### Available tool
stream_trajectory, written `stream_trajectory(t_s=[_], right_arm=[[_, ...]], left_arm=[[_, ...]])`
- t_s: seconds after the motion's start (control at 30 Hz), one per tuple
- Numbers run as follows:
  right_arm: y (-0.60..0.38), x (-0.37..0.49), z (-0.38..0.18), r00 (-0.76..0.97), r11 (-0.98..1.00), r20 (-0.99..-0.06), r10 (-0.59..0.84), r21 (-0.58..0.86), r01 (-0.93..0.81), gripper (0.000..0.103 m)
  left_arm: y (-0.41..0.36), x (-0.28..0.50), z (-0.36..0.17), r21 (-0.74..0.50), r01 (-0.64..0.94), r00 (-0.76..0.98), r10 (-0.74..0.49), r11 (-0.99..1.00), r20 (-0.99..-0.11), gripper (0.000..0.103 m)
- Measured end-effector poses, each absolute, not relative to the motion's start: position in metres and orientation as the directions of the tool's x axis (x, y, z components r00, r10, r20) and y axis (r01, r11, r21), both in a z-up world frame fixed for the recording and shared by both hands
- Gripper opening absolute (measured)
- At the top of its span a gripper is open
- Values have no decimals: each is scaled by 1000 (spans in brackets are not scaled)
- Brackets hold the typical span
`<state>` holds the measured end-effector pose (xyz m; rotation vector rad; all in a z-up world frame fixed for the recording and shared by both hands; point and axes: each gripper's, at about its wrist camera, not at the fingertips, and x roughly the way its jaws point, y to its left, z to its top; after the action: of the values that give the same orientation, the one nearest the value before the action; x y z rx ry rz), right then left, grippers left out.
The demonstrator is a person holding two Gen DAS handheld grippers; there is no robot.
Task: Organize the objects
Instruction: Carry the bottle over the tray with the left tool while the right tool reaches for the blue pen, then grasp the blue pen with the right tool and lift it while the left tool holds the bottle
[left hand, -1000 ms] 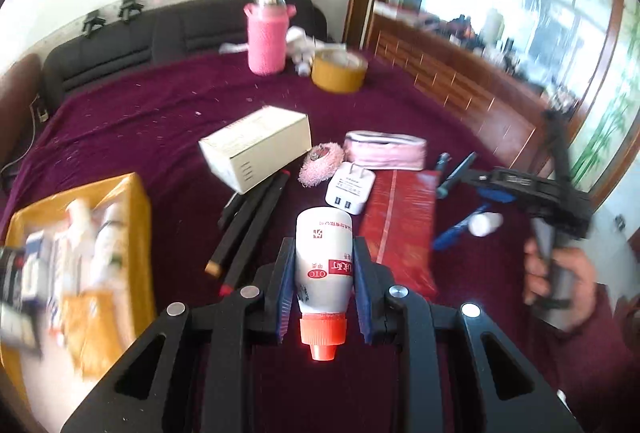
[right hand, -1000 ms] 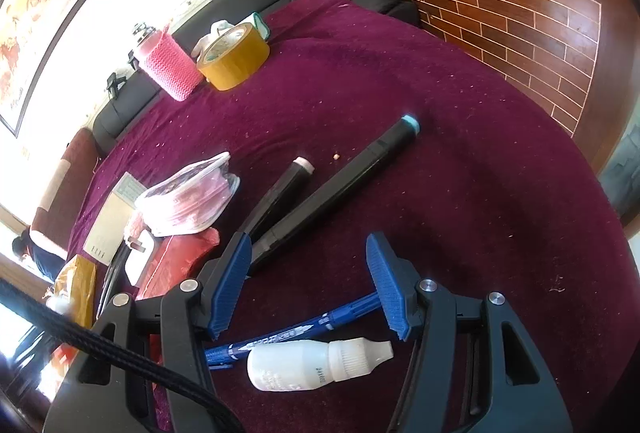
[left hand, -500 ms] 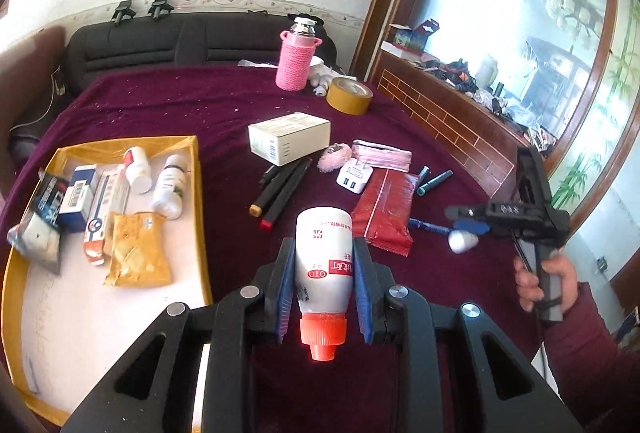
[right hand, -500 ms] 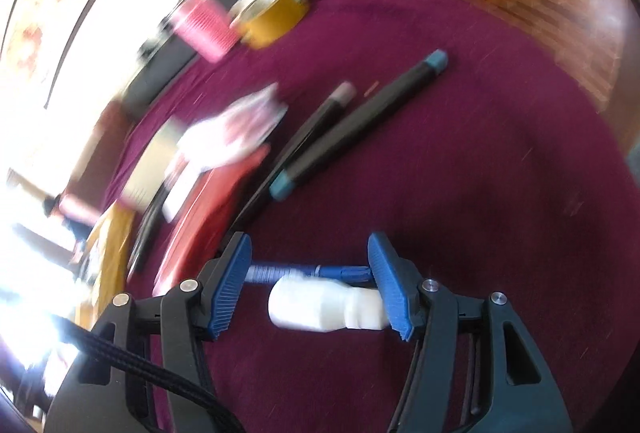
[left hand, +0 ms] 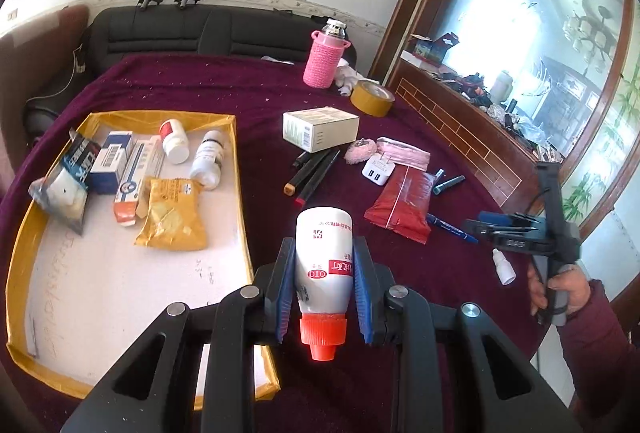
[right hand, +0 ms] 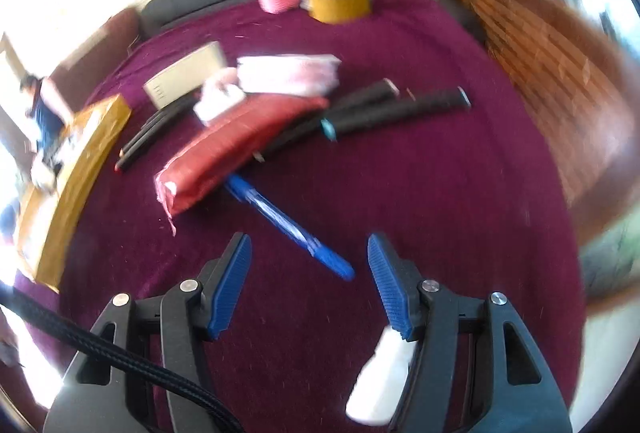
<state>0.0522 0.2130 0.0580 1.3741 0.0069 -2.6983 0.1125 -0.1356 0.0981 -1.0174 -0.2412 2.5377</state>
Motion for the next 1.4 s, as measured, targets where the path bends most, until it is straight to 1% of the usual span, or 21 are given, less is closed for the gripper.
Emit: stream_trajectory(t_s=[0.03,0.1,0.13,0.17,0.27,0.33,0.37,0.47,0.6,0.7,0.77,0.87,0.97,1.07,1.13,1.2,1.27,1.37,1.4], right_arm=[[202,43,52,-582,-990,-810,-72,-15,143,60],[188,23,36,-562,-977,-826,-38,-88,195,53],[186,18,29,-549,-974,-835,-43,-87,209,40],[187,14,30,-559,-975,-825,-85,-47,219,29],[191,4,32,-523,-982,-844,-122,25,189,17],[192,6,32,-509,-982,-847,-154,74,175,11],[194,9,33,-506,-982,-847,-162,89,165,10],[206,31,39,-497,-970,-833,-244,204,135,7],[216,52,51,-492,-917,-778,-391,376,133,7],[205,56,60,-477,-874,-738,-477,457,167,7],[190,57,69,-469,-854,-719,-514,480,200,8],[157,52,82,-433,-801,-675,-597,534,272,8],[117,46,96,-409,-766,-648,-643,545,340,8],[76,41,105,-401,-772,-663,-633,497,397,8],[52,39,102,-399,-809,-719,-568,400,431,8],[33,42,84,-346,-825,-796,-496,309,472,11],[27,51,62,-291,-824,-844,-452,269,498,13],[33,65,36,-237,-811,-868,-437,266,521,14],[36,71,29,-231,-808,-877,-421,248,534,16]], left_arm=[[-136,116,99,-296,-293,-662,417,-909,-622,23],[-139,123,101,-286,-291,-672,407,-913,-618,23],[-140,125,102,-280,-287,-677,401,-916,-618,23],[-142,126,104,-271,-281,-684,390,-921,-617,23],[-152,126,105,-274,-249,-700,369,-929,-612,23],[-157,125,105,-282,-231,-706,359,-931,-610,23],[-161,125,105,-276,-221,-711,348,-935,-611,23],[-175,124,105,-268,-193,-724,321,-944,-610,23],[-203,125,101,-259,-129,-741,266,-957,-616,23],[-225,122,98,-238,-71,-744,211,-969,-634,23],[-239,119,95,-215,-30,-743,166,-976,-649,23],[-260,111,89,-205,12,-722,134,-979,-679,23],[-271,100,78,-192,28,-687,121,-981,-717,23],[-272,87,66,-158,28,-648,103,-987,-755,23],[-273,77,60,-132,26,-629,87,-991,-772,23],[-274,69,55,-112,22,-617,75,-993,-783,23],[-277,66,53,-117,17,-614,82,-993,-785,23],[-279,72,57,-142,3,-628,109,-990,-770,23],[-279,74,58,-151,-2,-632,118,-989,-766,23]])
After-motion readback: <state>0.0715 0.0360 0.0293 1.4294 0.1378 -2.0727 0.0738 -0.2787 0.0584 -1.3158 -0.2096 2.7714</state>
